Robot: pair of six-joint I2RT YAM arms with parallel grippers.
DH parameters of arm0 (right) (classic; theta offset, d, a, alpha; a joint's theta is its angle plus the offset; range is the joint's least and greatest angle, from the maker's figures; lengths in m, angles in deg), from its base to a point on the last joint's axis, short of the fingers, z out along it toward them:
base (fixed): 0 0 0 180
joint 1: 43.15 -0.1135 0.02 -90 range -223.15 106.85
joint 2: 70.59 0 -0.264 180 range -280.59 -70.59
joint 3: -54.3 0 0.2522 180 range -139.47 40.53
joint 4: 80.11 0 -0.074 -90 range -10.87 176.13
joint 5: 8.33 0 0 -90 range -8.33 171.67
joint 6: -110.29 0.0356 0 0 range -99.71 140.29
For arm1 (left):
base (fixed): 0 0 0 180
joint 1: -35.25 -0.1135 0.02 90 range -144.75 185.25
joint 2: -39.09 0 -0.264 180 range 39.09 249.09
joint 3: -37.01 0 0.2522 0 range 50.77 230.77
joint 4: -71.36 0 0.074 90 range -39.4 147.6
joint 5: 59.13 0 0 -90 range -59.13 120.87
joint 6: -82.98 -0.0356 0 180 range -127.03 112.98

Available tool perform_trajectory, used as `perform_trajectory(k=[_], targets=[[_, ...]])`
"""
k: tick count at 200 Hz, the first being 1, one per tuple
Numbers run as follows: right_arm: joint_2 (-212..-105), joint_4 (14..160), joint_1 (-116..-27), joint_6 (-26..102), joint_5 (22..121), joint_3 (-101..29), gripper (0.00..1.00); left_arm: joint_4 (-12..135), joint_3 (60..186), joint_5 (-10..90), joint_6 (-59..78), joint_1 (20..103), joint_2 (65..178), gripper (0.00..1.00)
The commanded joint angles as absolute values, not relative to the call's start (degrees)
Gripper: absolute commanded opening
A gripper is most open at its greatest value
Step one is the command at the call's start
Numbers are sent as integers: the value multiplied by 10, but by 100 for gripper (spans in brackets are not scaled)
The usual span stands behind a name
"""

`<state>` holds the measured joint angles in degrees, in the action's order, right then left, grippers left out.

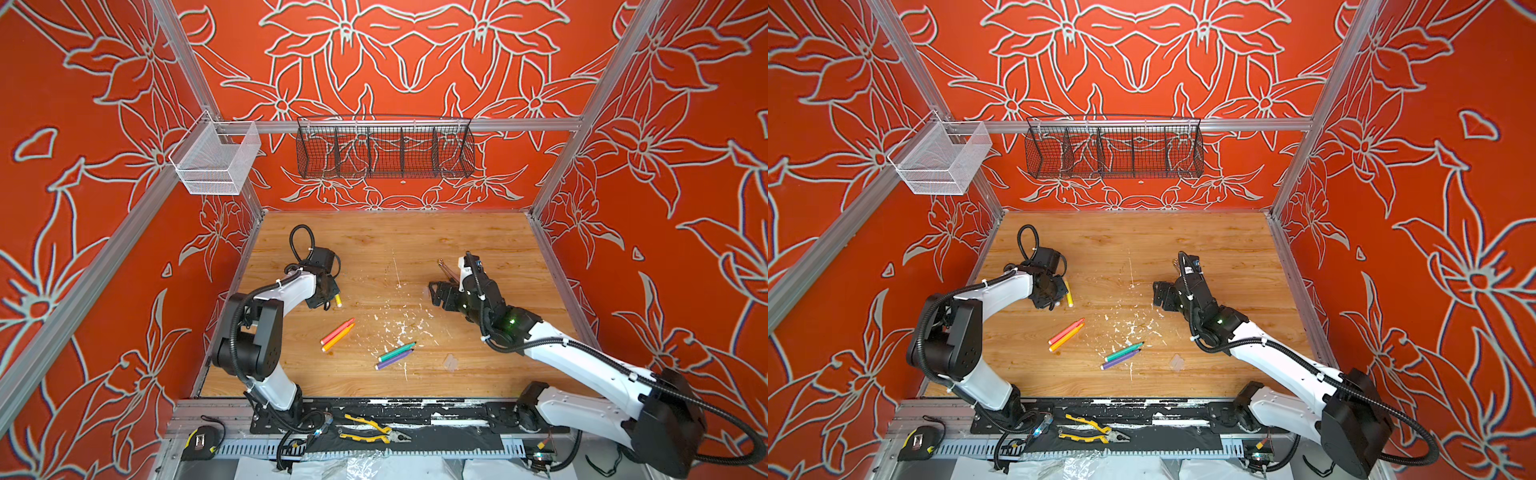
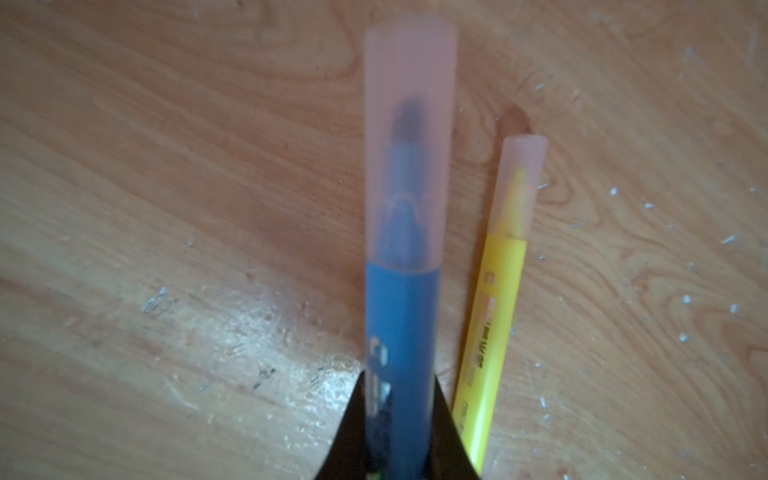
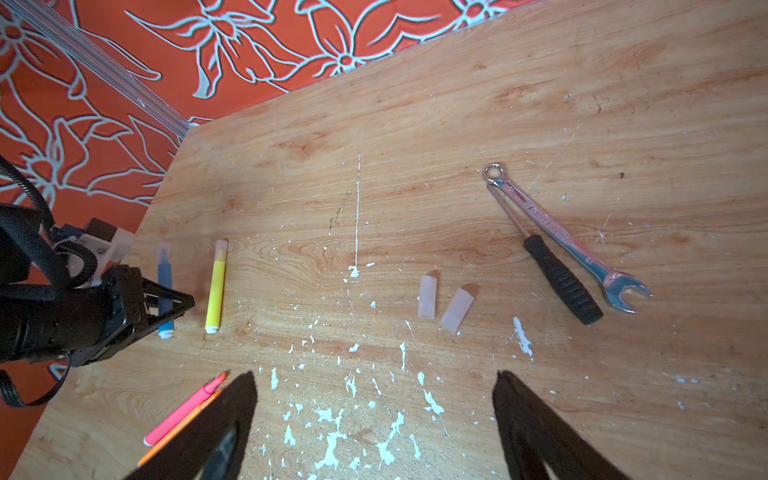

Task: Insert the pens into the pen caps
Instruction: 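Carry the capped blue marker beside the yellow marker and lower it with the left gripper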

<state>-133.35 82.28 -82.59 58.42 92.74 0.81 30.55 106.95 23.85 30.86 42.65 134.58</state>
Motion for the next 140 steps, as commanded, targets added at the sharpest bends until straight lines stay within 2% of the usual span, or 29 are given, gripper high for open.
perform_trajectory(k=[1, 22, 122, 140], targets=[[-1338, 808, -823, 581, 936, -9, 91, 272, 1096, 259, 319, 425, 1364, 0], [-1343, 812, -823, 582, 934, -8, 90, 266, 1103, 261, 323, 422, 1384, 0], [-1369, 807, -820, 595, 916, -17, 88, 260, 1175, 392, 282, 421, 1499, 0], [-1368, 804, -820, 594, 921, -17, 88, 253, 1180, 385, 280, 428, 1500, 0]])
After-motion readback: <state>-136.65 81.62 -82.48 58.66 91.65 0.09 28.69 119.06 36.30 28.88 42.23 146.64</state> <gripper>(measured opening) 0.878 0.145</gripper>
